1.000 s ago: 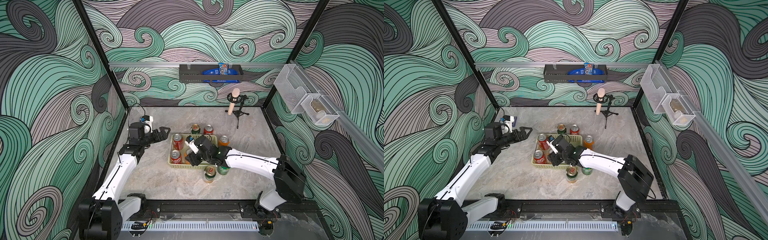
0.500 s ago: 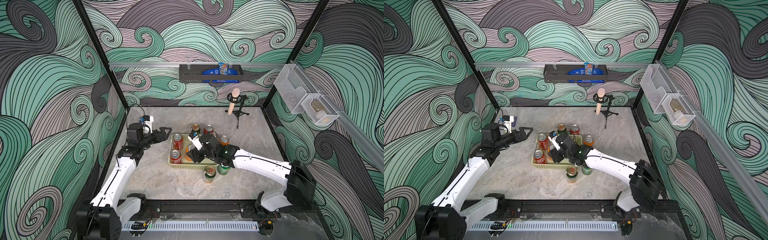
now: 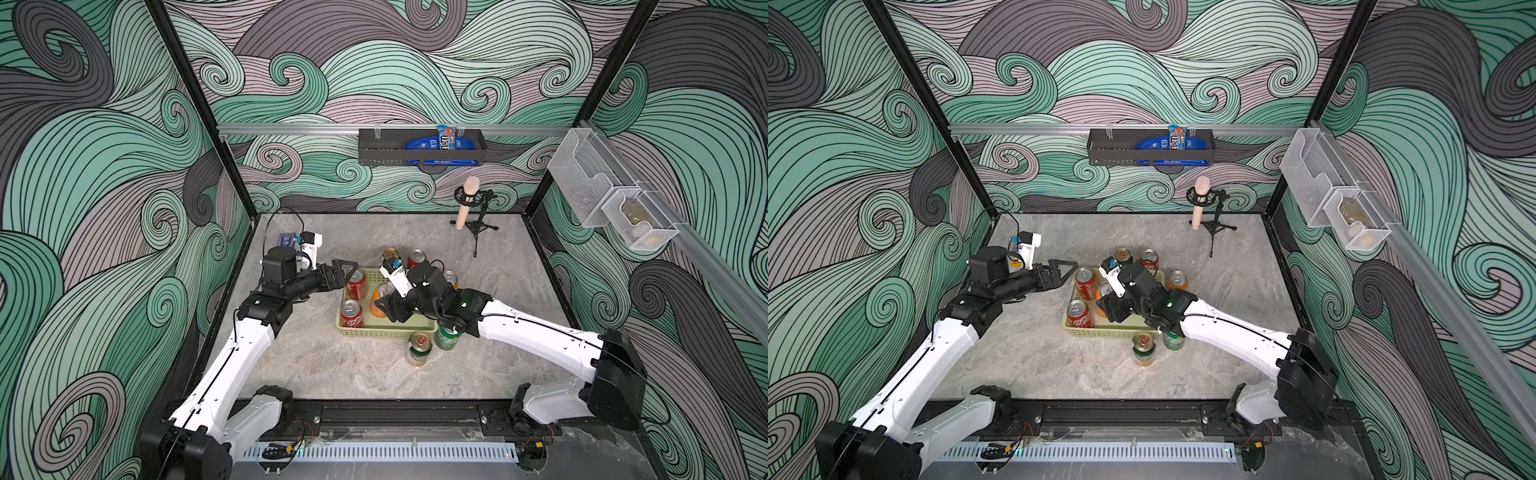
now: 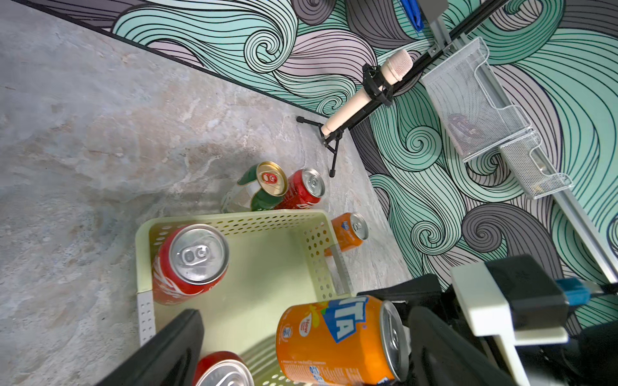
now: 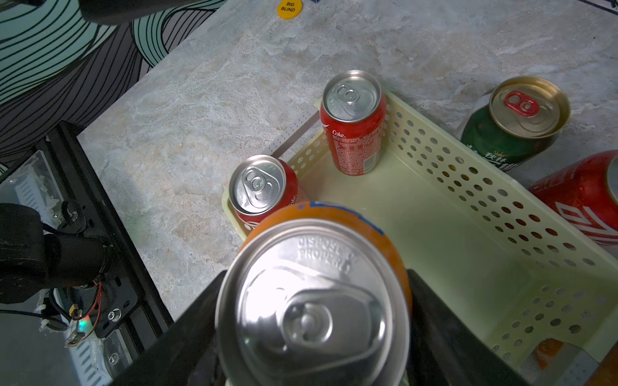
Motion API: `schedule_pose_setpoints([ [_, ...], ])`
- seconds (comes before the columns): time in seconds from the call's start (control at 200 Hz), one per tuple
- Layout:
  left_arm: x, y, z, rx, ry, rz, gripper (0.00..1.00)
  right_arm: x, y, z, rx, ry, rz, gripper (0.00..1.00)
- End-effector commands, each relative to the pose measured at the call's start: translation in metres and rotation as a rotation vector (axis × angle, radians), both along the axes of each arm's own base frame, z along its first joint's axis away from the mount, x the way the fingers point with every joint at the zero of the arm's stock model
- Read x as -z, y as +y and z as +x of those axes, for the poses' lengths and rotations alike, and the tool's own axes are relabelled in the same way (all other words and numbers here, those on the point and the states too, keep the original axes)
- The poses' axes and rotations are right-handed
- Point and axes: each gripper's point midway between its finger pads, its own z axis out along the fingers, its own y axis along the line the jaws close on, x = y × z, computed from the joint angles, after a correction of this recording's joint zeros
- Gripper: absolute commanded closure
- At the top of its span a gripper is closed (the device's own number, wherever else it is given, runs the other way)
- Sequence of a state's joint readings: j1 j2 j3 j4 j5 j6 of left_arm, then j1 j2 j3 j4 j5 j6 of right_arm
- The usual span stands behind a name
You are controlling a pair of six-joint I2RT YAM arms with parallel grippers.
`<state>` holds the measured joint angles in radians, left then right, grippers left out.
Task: Take out the drinks from the basket
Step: Pick up the drink from the basket, then place the drink at the center of the board.
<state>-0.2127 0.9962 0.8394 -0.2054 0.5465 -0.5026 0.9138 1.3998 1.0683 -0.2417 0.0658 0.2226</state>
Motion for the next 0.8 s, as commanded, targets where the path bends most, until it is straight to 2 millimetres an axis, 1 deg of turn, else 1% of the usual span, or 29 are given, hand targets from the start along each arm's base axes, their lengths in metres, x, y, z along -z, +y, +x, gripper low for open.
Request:
schedule_pose_setpoints([
  [0.0,-0.020,-0.004,-0.008,0.005,-0.031,-0.004,0.01,-0.050,0.004,0.003,-0.004,-0.083,0.125,0.49],
  [0.12,-0.019,-0.006,-0.014,0.003,-0.035,0.003,0.01,-0.054,0.001,0.001,-0.003,-0.090,0.133,0.49],
  [0.355,-0.015,0.000,-0.017,-0.036,-0.034,0.023,0.01,-0.056,0.003,-0.011,-0.037,-0.074,0.126,0.50],
  [0.49,-0.003,0.002,-0.018,-0.041,-0.004,0.043,0.01,-0.062,0.002,-0.022,-0.052,-0.080,0.131,0.50],
  [0.6,0.005,0.001,-0.019,-0.033,0.021,0.038,0.01,-0.059,0.002,-0.029,-0.066,-0.064,0.135,0.50],
  [0.715,0.004,-0.009,-0.027,0.032,0.006,0.004,0.01,-0.051,0.007,-0.041,-0.106,-0.047,0.126,0.50],
  [0.791,0.007,-0.010,-0.032,0.046,0.004,0.014,0.01,-0.045,0.009,-0.046,-0.121,-0.038,0.113,0.50],
])
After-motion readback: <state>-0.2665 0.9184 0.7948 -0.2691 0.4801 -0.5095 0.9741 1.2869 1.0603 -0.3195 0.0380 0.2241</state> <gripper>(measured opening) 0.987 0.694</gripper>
